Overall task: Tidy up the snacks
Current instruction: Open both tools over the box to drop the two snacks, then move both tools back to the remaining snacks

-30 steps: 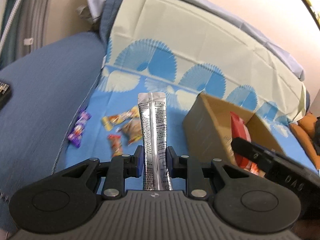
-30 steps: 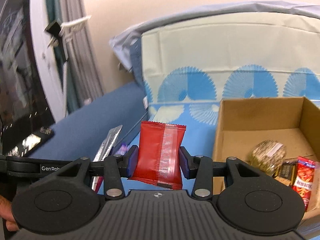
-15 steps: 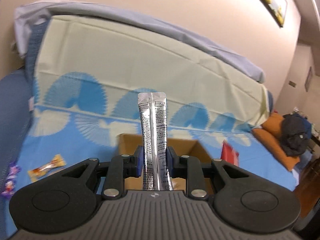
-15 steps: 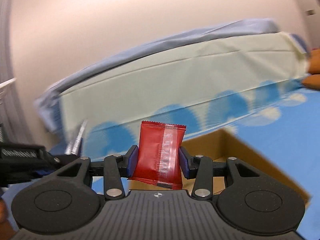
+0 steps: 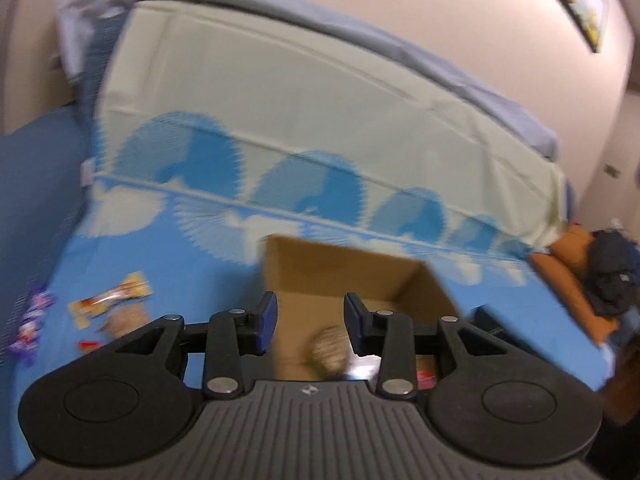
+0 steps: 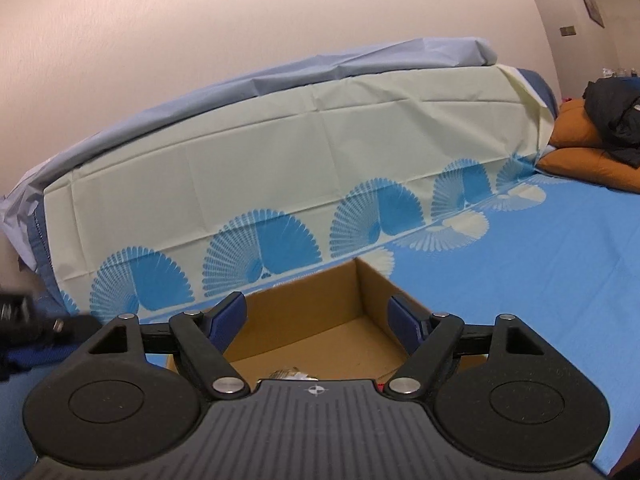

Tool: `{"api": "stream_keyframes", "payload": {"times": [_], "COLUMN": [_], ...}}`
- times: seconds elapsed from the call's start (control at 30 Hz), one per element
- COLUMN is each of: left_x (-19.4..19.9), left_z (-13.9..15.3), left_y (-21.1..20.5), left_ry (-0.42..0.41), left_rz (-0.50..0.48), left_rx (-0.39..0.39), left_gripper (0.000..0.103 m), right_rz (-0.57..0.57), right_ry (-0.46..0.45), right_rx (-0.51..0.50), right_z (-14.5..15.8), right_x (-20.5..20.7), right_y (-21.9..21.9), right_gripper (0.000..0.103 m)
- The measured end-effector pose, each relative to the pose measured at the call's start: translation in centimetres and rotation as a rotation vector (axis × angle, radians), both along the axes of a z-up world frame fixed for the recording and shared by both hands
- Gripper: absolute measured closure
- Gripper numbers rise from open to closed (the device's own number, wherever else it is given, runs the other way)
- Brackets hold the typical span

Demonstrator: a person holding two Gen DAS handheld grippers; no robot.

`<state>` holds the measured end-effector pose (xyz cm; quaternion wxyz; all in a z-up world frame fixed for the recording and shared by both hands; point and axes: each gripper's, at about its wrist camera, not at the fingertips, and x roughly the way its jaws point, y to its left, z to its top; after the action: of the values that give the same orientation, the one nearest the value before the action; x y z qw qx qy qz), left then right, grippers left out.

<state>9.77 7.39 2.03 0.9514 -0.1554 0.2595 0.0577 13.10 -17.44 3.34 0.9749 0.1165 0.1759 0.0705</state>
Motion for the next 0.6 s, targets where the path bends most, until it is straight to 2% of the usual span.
{"api": "stream_keyframes", "payload": {"times": [0.17, 0.3, 0.4, 0.47, 0.6], "left_x": [-3.2, -5.8, -6.8, -6.9, -5.6], "left_z": [-3.9, -7.1, -8.5, -8.9, -9.6], "left_y": [5.0, 9.8, 12.7, 14.0, 15.5], "left_ry": [0.104, 0.209, 0.251, 0.258, 0.261], "left_rz": [0.139, 0.24, 0.3, 0.324, 0.347], "left_rx": [0.042, 0.041, 0.066, 0.106, 0.228], "left_gripper": [0.067, 0.067, 0.067, 0.067, 0.066], "right_rz": [0.049, 0.109, 0.172, 0.227, 0.328], "right_ry": [0.0, -0.008, -0.014, -0.018, -0.024], "right_rx": [-0.019, -0.036, -0.044, -0.042, -0.034], "right_z": [0.2, 0.1, 0.0, -0.1, -0.1], "right_x": [-0.8, -1.4, -1.7, -2.0, -2.5], "right_y": [1.6, 3.3, 4.7, 5.7, 7.7], "right_gripper": [0.023, 0.024, 0.037, 0.05, 0.055]}}
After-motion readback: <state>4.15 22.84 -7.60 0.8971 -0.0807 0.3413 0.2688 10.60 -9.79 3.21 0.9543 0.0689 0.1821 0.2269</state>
